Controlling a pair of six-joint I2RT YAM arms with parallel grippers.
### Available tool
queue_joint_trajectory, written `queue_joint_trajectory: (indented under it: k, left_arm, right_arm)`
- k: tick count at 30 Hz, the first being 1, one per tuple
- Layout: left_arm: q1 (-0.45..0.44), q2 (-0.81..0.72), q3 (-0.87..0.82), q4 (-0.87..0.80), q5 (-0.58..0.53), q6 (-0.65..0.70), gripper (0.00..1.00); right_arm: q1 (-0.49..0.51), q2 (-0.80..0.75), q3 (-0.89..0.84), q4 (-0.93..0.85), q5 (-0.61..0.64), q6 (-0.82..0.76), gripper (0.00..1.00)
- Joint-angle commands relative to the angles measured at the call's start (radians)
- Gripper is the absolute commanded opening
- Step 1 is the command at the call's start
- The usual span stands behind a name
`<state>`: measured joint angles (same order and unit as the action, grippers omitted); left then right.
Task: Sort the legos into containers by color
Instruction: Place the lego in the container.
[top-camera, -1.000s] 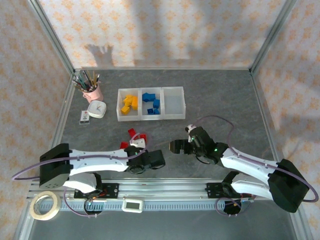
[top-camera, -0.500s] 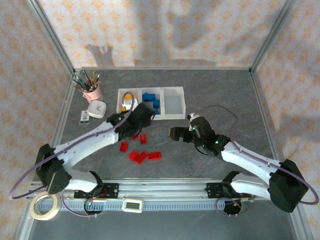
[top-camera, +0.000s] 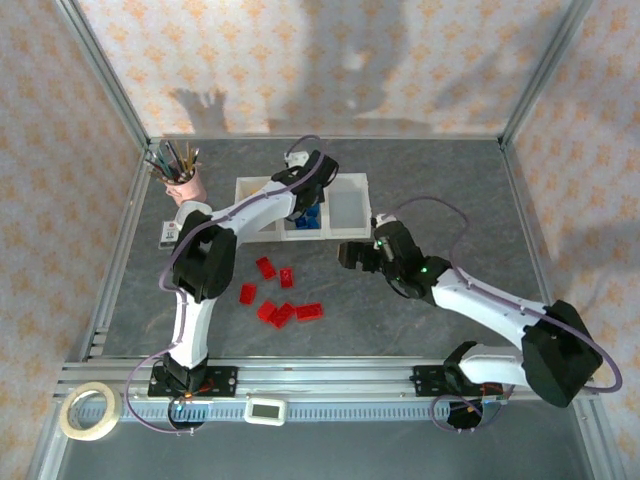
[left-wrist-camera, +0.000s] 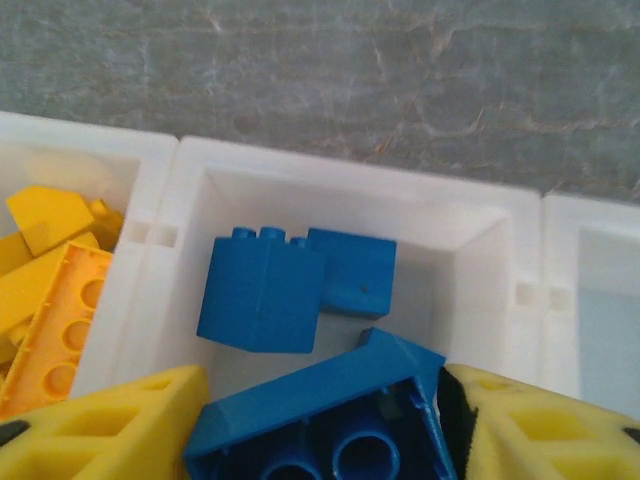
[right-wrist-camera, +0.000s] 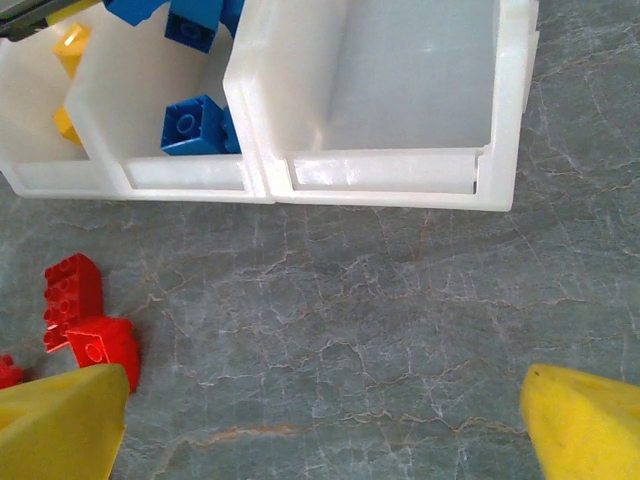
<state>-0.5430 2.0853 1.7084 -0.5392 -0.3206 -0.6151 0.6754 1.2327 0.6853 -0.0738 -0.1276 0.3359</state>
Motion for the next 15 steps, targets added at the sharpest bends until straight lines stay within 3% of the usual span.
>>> queue_joint_trajectory:
  k: [1,10,15]
  left_arm:
    - [0.01,-0.03,0.029,-0.028,-0.014,0.055,0.73]
    - [0.015,-0.185,-0.056,-0.035,0.025,0.058,0.81]
    - [0.014,-0.395,-0.275,0.066,0.131,0.036,0.85]
  right_arm:
    - [0.008,0.012,0.038,-0.027,0.011,-0.047,1.0]
    - [0.094,0.054,0.11,-0.16,0.039,-0.08,1.0]
    - [0.154,0.059,0.089,-0.211,0.054,-0.06,1.0]
